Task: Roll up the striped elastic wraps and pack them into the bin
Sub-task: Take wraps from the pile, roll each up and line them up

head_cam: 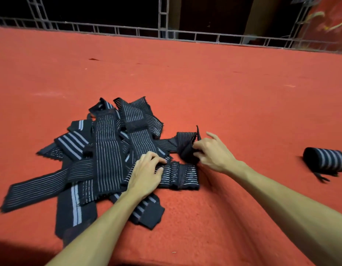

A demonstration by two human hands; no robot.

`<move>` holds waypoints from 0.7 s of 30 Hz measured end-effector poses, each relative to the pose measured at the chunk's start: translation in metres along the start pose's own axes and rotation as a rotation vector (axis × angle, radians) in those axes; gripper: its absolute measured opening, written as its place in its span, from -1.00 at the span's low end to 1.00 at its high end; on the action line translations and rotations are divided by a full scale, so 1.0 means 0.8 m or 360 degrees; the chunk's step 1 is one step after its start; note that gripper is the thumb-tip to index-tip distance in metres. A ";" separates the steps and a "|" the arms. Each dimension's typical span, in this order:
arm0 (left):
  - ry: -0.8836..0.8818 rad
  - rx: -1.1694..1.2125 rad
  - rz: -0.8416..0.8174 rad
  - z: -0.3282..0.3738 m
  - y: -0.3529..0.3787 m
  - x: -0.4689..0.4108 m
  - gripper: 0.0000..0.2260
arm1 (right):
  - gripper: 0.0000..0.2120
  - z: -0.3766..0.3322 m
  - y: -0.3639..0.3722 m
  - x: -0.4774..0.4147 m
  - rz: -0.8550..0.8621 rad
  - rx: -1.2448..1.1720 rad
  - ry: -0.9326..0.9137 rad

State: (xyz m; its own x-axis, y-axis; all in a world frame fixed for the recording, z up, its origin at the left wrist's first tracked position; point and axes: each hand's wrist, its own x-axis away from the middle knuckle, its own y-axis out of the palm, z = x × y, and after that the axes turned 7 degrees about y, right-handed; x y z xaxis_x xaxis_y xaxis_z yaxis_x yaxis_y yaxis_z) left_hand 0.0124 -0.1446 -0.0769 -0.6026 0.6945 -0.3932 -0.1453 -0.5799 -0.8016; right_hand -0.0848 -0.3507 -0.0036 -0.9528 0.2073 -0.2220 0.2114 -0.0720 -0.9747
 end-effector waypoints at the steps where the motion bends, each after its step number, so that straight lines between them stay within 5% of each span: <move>1: -0.0034 -0.0027 -0.0032 0.004 0.000 -0.001 -0.78 | -0.94 0.010 -0.004 0.014 -0.0033 -0.0031 -0.0022; 5: -0.0188 -0.0185 -0.0092 0.045 -0.003 -0.013 -0.66 | -0.88 0.059 -0.015 0.075 -0.0235 -0.0475 0.0192; 10: -0.0083 -0.0030 -0.0075 0.108 0.012 -0.016 -0.75 | -0.90 0.116 -0.023 0.143 -0.0459 -0.0701 0.0507; 15: -0.0040 -0.0029 -0.0287 0.149 0.050 -0.020 -0.72 | -0.82 0.160 -0.018 0.191 -0.0624 -0.0623 0.0753; 21: -0.0167 -0.0193 -0.0371 0.157 0.083 -0.028 -0.59 | -0.61 0.169 -0.007 0.187 -0.0429 -0.0445 0.0724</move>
State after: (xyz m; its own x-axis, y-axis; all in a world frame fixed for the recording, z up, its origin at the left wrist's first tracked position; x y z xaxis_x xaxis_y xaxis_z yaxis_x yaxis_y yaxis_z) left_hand -0.0827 -0.2519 -0.0645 -0.6428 0.7517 -0.1479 -0.1987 -0.3500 -0.9154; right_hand -0.2579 -0.4516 -0.0277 -0.8050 0.5838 0.1057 0.0836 0.2880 -0.9540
